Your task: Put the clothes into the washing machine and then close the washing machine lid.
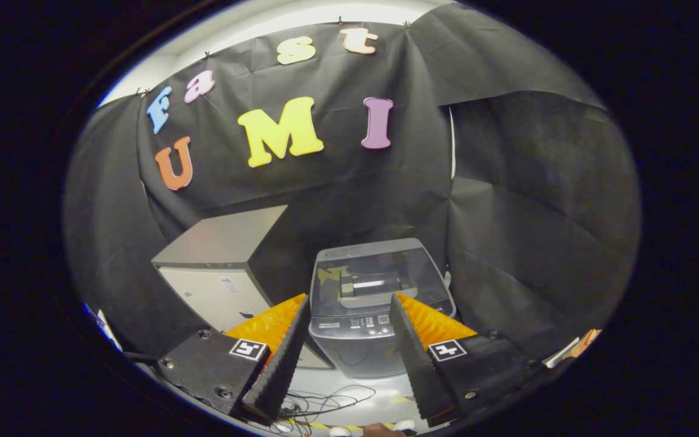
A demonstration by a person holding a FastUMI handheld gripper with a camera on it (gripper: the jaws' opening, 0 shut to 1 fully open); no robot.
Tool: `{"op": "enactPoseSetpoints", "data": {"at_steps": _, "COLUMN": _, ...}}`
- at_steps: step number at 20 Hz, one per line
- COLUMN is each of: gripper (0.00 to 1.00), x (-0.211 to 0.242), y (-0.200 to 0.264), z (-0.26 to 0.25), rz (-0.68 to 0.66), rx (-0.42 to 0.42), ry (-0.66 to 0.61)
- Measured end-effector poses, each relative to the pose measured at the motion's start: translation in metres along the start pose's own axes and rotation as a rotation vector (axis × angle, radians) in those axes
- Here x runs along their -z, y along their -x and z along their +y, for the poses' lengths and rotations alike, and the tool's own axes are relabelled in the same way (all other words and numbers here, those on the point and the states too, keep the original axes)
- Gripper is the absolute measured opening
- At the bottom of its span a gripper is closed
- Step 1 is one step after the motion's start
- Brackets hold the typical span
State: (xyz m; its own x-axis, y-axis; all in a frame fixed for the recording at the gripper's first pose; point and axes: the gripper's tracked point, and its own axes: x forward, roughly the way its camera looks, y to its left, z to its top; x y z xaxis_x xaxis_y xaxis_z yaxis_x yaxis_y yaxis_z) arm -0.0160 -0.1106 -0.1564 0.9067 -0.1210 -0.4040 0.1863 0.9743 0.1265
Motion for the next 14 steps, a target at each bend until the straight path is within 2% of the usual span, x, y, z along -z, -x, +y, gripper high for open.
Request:
{"op": "enactPoseSetpoints", "data": {"at_steps": 6, "gripper": 0.83, "x": -0.008, "y": 0.0, "z": 0.001, "rz": -0.032, "rx": -0.016, "ry": 0.007}}
{"op": "enactPoseSetpoints", "data": {"at_steps": 14, "gripper": 0.83, "x": -0.03, "y": 0.003, "z": 0.009, "rz": -0.152, "rx": -0.055, "ry": 0.004}}
